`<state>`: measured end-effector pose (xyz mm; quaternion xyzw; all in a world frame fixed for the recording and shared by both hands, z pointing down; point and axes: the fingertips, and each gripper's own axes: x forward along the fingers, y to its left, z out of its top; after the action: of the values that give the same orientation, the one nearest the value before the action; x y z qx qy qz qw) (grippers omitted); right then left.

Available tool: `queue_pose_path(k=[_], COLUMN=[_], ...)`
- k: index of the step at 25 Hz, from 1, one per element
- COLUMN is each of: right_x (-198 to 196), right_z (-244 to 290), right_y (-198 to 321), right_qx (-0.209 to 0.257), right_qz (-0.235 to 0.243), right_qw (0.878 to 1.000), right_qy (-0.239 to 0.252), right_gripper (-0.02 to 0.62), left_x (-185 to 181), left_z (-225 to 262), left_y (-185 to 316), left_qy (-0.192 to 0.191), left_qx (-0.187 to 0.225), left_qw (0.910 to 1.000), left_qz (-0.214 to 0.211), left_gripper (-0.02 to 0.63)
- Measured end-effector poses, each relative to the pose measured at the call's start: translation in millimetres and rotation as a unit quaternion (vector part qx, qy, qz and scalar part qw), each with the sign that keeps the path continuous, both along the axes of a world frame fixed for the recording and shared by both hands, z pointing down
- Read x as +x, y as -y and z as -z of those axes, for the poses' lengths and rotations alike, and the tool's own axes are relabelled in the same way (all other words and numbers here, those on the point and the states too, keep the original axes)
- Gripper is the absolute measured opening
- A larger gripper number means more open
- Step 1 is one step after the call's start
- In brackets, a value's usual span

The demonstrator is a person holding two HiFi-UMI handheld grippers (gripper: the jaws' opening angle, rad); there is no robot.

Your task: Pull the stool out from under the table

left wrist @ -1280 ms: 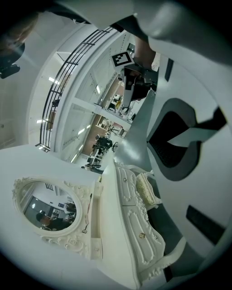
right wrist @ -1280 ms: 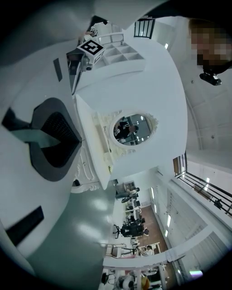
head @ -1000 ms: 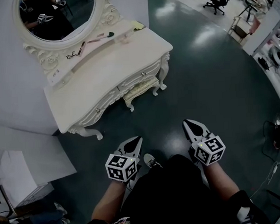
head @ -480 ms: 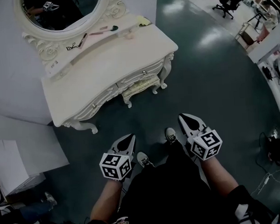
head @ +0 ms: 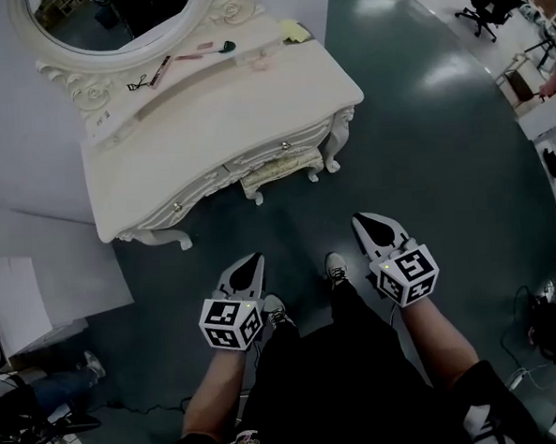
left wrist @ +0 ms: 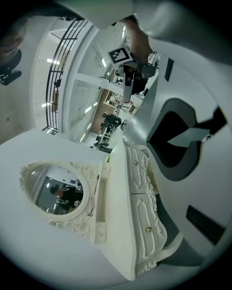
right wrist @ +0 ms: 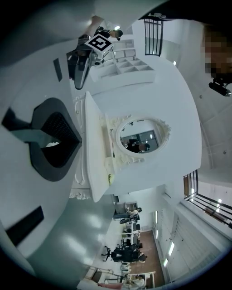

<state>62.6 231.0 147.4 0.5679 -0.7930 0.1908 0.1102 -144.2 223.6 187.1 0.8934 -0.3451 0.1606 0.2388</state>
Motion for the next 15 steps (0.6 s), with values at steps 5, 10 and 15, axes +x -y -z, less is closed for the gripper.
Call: queue_pose_path(k=[5, 10, 15], right_x=[35.9, 65.9, 82.2], right_z=[-22.8, -51.3, -77.2], right_y=[23.1, 48.8, 79.6], right_qx=[-0.008, -0.026, -0.038], right_qz=[0.021, 0.047, 0.084], right_qw=[1.000, 0.999, 0.996], right_qy=[-0.009, -0.003, -0.008], right_gripper=[0.026, 0.028, 0.028], left_x=[27.2, 50.0, 59.6], left_z=[-20.2, -40.0, -62.9], left_y=[20.2, 38.7, 54.7], left_qy=[0.023, 0.037, 0.059], left_qx=[0.005, 0.005, 0.007], left_qw=[0.9991, 0.9968, 0.9934], left_qz=[0.036, 0.070, 0.097], left_gripper=[0.008, 0.008, 0.008])
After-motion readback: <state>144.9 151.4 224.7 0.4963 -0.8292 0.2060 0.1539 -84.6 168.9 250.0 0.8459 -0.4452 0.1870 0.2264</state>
